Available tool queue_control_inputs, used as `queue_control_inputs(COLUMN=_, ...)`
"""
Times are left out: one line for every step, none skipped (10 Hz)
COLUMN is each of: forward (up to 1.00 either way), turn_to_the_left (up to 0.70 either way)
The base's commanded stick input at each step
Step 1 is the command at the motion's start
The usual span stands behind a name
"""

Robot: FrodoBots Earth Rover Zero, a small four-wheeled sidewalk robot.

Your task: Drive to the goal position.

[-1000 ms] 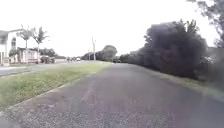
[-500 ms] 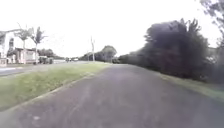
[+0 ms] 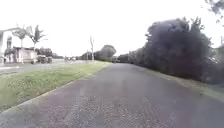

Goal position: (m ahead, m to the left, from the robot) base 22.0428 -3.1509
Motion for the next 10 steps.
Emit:
queue_control_inputs(forward=0.70, turn_to_the_left=0.06)
queue_control_inputs(forward=0.70, turn_to_the_left=0.11)
queue_control_inputs(forward=0.70, turn_to_the_left=0.05)
queue_control_inputs(forward=0.70, turn_to_the_left=0.00)
queue_control_inputs(forward=0.70, turn_to_the_left=0.00)
queue_control_inputs(forward=0.70, turn_to_the_left=0.00)
queue_control_inputs(forward=0.70, turn_to_the_left=0.00)
queue_control_inputs(forward=0.70, turn_to_the_left=0.00)
queue_control_inputs(forward=0.70, turn_to_the_left=0.00)
queue_control_inputs(forward=0.70, turn_to_the_left=0.00)
